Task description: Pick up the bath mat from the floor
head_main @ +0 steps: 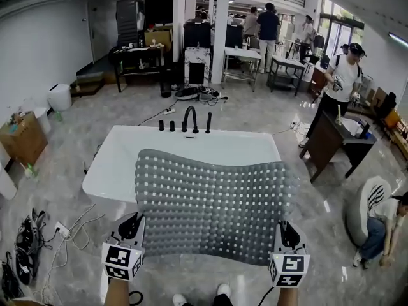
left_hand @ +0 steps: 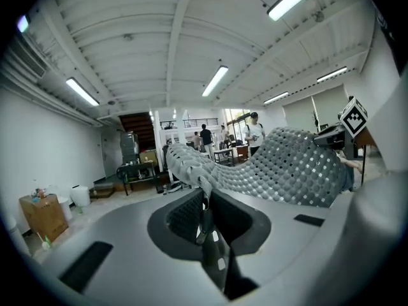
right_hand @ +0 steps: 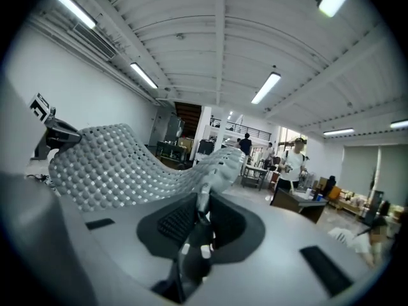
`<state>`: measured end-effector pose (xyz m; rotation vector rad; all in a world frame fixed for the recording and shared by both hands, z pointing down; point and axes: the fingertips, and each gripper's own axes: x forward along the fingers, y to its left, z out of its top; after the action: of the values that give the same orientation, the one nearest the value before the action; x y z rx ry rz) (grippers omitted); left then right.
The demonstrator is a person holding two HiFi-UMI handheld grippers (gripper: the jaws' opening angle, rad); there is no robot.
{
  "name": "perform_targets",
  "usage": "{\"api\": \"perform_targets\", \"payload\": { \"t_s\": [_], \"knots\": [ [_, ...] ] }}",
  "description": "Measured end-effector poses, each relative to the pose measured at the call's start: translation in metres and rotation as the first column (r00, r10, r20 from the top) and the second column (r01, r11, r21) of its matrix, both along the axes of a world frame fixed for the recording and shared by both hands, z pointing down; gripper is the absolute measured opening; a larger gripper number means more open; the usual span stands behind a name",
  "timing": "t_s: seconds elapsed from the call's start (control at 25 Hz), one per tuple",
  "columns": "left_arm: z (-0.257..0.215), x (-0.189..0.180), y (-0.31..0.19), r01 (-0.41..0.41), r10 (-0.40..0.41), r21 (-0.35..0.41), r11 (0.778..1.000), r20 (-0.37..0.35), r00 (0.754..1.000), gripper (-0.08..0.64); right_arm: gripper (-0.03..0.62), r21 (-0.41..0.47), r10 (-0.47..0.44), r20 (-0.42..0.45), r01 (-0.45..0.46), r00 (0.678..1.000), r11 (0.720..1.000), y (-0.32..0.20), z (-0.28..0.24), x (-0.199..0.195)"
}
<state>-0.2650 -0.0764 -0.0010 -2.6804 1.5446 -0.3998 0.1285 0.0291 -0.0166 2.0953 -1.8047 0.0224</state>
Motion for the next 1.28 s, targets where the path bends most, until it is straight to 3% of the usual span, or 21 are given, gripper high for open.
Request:
{"api": "perform_targets", "payload": {
  "t_s": [0.24,0.64,1.28],
  "knots": [
    [-0.015,-0.002,0.009,-0.027,0.027,0.025,0.999,-0.030,0.999,0.044,0.074,0.029,0.033,0.010,-0.033,0.999,0.999,0.018,-0.013,-0.014],
    [-0.032,0.013,0.021,0.008,-0.006,0.054,0.999,-0.046,0.999,0.044,0.074,0.049,0.003,0.003,-0.003,1.000,0.999,0.017,-0.023,0.006],
    [-0.042,0.007,0.031,0.074,-0.070,0.085,0.994,-0.046,0.996,0.044,0.072,0.061,-0.055,0.011,0.054,0.998,0.997,0.000,-0.025,0.009]
  ]
}}
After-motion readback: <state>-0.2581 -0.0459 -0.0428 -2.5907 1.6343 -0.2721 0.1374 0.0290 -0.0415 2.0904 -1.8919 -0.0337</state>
